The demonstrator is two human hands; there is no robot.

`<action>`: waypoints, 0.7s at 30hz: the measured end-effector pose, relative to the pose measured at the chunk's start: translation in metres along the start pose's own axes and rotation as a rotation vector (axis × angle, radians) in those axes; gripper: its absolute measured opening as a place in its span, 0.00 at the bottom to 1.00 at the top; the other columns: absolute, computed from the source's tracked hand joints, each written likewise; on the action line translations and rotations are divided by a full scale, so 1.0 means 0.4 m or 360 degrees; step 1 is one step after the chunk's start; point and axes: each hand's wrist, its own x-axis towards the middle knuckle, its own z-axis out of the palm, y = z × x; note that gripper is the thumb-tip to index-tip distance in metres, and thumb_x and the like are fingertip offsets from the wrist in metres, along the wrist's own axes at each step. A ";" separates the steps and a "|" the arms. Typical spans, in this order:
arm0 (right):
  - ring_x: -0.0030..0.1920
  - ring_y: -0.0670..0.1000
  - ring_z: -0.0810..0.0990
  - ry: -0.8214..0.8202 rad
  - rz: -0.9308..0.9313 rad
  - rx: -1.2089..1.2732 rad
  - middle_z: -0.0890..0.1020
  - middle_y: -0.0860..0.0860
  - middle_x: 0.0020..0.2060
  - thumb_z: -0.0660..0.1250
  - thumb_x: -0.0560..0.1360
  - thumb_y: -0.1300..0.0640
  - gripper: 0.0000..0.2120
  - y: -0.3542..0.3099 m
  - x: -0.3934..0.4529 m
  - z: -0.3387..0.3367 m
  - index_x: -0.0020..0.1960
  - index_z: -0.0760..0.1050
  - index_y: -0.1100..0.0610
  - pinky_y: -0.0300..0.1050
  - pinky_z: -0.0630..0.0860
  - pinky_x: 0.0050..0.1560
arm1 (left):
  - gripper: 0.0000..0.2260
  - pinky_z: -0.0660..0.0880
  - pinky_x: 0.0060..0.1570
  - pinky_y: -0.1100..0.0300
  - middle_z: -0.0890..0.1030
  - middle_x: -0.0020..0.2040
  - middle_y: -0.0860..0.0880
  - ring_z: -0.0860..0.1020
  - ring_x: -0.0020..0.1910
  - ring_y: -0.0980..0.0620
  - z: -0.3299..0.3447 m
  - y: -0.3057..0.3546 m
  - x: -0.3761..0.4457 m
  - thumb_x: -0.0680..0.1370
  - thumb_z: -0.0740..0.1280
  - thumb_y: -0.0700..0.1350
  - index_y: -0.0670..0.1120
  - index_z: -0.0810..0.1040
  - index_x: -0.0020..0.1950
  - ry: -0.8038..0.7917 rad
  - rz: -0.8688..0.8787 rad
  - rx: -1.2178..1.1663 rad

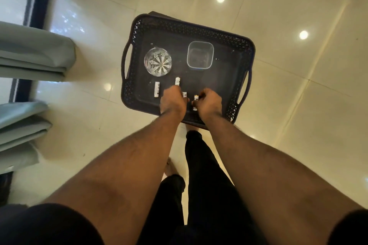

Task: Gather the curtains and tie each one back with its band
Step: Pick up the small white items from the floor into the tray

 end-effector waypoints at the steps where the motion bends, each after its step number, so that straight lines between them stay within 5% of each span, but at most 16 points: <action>1: 0.46 0.54 0.81 0.0010 0.0011 0.0010 0.83 0.55 0.47 0.72 0.72 0.60 0.07 0.000 -0.003 0.003 0.49 0.78 0.55 0.49 0.80 0.48 | 0.10 0.78 0.50 0.51 0.82 0.51 0.41 0.81 0.51 0.41 0.002 -0.003 -0.001 0.74 0.73 0.46 0.43 0.80 0.51 0.0006 0.0010 0.0005; 6: 0.47 0.56 0.81 0.0056 -0.0161 -0.0109 0.83 0.55 0.47 0.70 0.73 0.60 0.07 -0.011 -0.049 -0.020 0.51 0.78 0.56 0.48 0.79 0.48 | 0.10 0.79 0.49 0.51 0.83 0.49 0.42 0.82 0.49 0.42 -0.040 -0.034 -0.034 0.75 0.72 0.49 0.43 0.81 0.51 0.0094 0.0060 -0.0057; 11: 0.49 0.59 0.78 0.0136 -0.0632 -0.0497 0.80 0.58 0.49 0.66 0.74 0.63 0.05 -0.056 -0.198 -0.015 0.49 0.76 0.59 0.51 0.75 0.47 | 0.08 0.70 0.35 0.59 0.79 0.38 0.49 0.78 0.38 0.49 -0.145 -0.184 -0.175 0.77 0.69 0.46 0.46 0.76 0.39 0.0386 0.0165 -0.0448; 15: 0.55 0.59 0.76 -0.0051 -0.0942 -0.0823 0.77 0.58 0.53 0.66 0.74 0.63 0.11 -0.102 -0.378 0.105 0.56 0.75 0.59 0.51 0.73 0.54 | 0.07 0.69 0.29 0.61 0.78 0.35 0.49 0.75 0.34 0.49 -0.194 -0.438 -0.343 0.77 0.67 0.44 0.44 0.77 0.39 0.0559 -0.0031 -0.0668; 21: 0.58 0.60 0.76 -0.0431 -0.1383 -0.1375 0.76 0.59 0.58 0.65 0.74 0.63 0.16 -0.114 -0.721 0.478 0.62 0.74 0.58 0.51 0.73 0.56 | 0.06 0.73 0.38 0.56 0.81 0.46 0.43 0.79 0.44 0.41 -0.175 -0.956 -0.593 0.76 0.63 0.39 0.43 0.79 0.47 0.0618 -0.0416 -0.0711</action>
